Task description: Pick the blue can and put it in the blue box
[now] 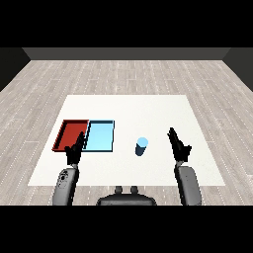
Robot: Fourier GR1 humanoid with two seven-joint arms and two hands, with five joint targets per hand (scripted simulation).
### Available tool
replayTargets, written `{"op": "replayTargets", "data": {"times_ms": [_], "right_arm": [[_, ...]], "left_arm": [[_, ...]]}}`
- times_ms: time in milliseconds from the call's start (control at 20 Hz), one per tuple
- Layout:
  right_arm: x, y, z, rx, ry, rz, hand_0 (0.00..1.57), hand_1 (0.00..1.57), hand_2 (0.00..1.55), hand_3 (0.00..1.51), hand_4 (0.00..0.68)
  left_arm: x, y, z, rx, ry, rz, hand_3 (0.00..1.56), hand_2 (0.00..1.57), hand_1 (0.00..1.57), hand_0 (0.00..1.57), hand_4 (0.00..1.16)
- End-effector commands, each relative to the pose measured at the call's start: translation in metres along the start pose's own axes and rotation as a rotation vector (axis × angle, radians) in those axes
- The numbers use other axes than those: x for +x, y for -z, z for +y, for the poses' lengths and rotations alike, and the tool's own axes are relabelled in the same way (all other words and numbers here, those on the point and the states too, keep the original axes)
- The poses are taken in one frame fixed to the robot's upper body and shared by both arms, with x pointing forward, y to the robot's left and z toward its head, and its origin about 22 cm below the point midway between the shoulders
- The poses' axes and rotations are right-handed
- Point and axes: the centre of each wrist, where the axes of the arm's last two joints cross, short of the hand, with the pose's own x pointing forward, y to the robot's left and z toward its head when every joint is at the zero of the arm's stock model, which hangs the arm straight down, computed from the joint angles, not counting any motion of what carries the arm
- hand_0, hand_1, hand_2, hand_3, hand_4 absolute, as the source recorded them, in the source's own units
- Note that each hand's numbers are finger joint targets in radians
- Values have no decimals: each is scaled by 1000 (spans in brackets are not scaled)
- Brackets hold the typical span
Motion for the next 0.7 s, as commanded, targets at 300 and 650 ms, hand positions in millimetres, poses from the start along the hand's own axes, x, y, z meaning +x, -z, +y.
{"op": "replayTargets", "data": {"times_ms": [300,650], "right_arm": [[22,2,22,59,187,-228,0,0,0,0,0],[10,-14,-12,97,223,-295,0,0,0,0,0]], "left_arm": [[55,14,-34,-35,-170,-429,0,0,0,0,0],[19,0,-30,-51,-216,-512,0,0,0,0,0]]}}
